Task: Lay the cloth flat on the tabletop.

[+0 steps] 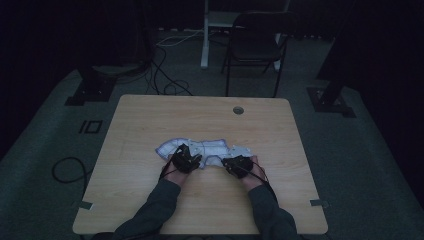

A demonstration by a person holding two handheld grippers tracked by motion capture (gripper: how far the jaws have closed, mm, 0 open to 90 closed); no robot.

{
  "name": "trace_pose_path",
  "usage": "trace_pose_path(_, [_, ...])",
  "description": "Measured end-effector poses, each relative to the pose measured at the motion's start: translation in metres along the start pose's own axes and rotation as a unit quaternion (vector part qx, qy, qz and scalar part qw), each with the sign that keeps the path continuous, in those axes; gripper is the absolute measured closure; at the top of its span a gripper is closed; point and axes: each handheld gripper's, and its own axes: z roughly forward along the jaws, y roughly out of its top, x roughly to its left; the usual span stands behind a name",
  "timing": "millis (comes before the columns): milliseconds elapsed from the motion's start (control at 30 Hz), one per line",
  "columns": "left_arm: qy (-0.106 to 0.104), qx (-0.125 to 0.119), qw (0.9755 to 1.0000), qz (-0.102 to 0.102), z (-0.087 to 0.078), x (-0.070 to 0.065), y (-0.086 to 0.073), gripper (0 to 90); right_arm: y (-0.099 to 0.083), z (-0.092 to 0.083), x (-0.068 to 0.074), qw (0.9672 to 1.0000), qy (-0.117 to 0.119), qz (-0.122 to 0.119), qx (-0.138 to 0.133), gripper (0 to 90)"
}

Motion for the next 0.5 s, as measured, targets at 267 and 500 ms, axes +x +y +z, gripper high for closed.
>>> trace_pose_path(267, [-0.009,-0.014,0.9994,0.031,-0.012,-0.016,-0.007,67.1,-0.002,-0.001,-0.004,1.0,-0.003,0.005,0.003,82.9])
trace_pose_path(500, [-0.037,-0.029,0.9972,0.058,-0.03,-0.026,-0.007,67.6,-0.002,0.0,-0.004,1.0,-0.003,0.004,0.004,82.9])
